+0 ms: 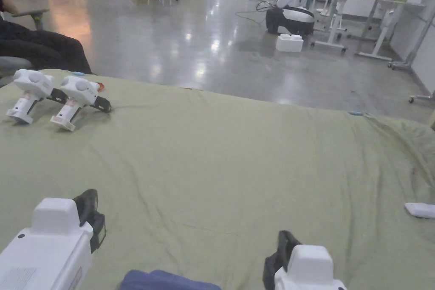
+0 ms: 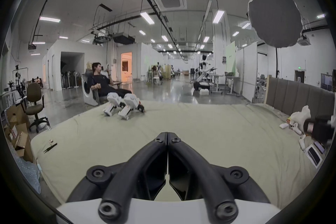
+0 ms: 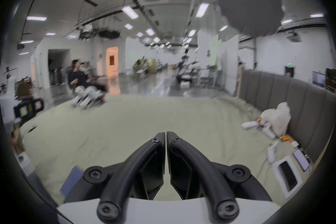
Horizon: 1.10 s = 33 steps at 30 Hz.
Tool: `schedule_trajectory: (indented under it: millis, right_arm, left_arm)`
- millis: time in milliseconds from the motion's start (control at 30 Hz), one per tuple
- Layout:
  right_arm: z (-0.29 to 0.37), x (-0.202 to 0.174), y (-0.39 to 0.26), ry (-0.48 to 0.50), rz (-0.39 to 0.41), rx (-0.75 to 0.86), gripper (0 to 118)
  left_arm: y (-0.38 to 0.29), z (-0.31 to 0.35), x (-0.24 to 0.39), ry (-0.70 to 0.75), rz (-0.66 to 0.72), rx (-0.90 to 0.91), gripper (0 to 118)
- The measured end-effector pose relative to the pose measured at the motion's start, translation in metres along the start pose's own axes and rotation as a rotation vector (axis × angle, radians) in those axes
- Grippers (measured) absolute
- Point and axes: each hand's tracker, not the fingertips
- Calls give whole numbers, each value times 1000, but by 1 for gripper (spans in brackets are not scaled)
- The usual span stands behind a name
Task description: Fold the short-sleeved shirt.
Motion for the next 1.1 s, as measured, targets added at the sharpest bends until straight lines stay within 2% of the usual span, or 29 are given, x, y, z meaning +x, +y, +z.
schedule_trajectory:
  millis: [133,200,267,333,467,533,567,600,667,733,800,900,933,967,1000,1033,1067,1100]
  right_arm:
    - [-11,-54,-49,168,44,-163,1]
    - [-19,-71,-71,208,47,-228,1]
    - [-27,-82,-90,207,61,-283,1]
    - [-35,-84,-109,165,79,-334,1]
    - [-42,-73,-124,147,57,-373,1]
    - [-41,-70,-122,152,62,-370,1]
    - [-41,-70,-121,155,59,-373,1]
    - [-39,-69,-120,154,53,-376,1]
    - [-39,-68,-121,154,46,-380,1]
    - [-38,-67,-121,155,49,-380,1]
    - [-37,-65,-121,157,47,-382,1]
    - [-37,-62,-122,160,36,-385,1]
    - [-37,-62,-122,161,33,-385,1]
    - [-37,-62,-122,162,31,-385,1]
    - [-40,-61,-126,163,32,-386,1]
    - [-41,-61,-126,158,37,-387,1]
    - [-41,-60,-126,160,38,-389,1]
    - [-42,-60,-125,161,36,-391,1]
  left_arm:
    - [-29,7,-25,-8,48,-106,1]
    - [-43,10,-35,-12,80,-165,1]
    - [-57,11,-45,-40,122,-230,2]
    - [-71,9,-54,-97,172,-302,3]
    - [-93,-4,-66,-253,269,-444,19]
    - [-103,-16,-70,-355,356,-518,43]
    - [-108,-24,-71,-395,399,-545,64]
    - [-115,-35,-73,-457,442,-597,80]
    - [-127,-52,-71,-565,505,-712,104]
    - [-142,-70,-69,-652,570,-765,104]
    - [-155,-84,-64,-678,618,-815,104]
    - [-164,-97,-56,-784,676,-800,101]
    - [-170,-102,-55,-821,693,-813,96]
    - [-172,-105,-53,-844,718,-838,80]
    - [-175,-107,-48,-856,738,-879,71]
    - [-177,-108,-45,-823,705,-911,59]
    - [-175,-104,-39,-800,628,-907,41]
    - [-175,-102,-41,-810,583,-876,35]
